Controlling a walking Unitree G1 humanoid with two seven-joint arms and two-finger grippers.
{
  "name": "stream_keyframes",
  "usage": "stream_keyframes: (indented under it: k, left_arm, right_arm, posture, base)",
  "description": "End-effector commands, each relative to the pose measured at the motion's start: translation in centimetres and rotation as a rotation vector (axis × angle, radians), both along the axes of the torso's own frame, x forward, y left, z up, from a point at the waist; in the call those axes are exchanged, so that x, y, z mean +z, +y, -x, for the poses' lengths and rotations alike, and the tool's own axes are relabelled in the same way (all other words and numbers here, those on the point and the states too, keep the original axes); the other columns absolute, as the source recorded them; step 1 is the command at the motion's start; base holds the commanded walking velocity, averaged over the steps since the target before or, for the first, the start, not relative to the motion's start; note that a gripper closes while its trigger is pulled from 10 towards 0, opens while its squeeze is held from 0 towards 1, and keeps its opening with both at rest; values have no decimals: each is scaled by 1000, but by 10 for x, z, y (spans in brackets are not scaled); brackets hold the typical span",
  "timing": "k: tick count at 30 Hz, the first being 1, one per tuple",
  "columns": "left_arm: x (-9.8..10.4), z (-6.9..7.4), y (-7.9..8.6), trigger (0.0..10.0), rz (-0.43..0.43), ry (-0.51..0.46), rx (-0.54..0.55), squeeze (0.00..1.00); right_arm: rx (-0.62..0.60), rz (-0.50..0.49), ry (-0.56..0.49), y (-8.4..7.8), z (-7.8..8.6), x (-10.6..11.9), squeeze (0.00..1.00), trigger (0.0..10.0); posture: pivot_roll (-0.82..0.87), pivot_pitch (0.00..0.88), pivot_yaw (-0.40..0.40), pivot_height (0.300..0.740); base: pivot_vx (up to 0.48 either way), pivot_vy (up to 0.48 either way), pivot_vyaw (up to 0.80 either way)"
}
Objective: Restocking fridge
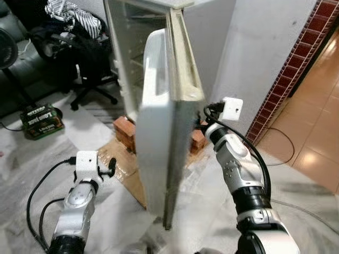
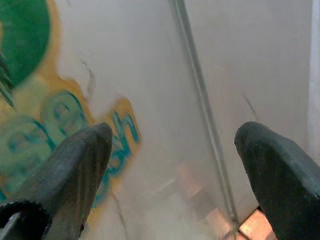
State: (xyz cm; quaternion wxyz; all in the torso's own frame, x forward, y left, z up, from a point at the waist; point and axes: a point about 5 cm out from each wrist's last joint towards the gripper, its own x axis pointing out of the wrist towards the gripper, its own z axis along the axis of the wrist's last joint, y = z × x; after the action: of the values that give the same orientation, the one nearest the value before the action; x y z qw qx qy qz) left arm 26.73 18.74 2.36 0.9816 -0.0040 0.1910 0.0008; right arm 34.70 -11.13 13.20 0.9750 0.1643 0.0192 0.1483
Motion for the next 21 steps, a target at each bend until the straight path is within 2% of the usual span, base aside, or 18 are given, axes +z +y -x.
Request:
stream_keyframes:
  k: [1,11,17,21]
  left_arm:
    - [1,0,0,10000,2,-4,-7,0]
    - [0,-2,-1,10000,1,-2,-5,0]
    - [4,-3,1,10000,-22,-24,20,0]
    - [10,4,28,10000,-93,-42,226,0]
  right_arm:
    - [3,7,-5,-1,-1,2,20,10000]
    - [1,22,-1,-2,-2,2,8,10000]
    - [-3,23,3,2,-6,5,8,10000]
    - [27,4,1,14,-8,10,8,10000]
  posture:
    - [31,24,47,740]
    - [25,18,41,740]
    - [31,13,35,740]
    - [51,16,24,740]
  base:
    - [0,0,0]
    - [0,0,0]
    - [0,0,0]
    - [0,0,0]
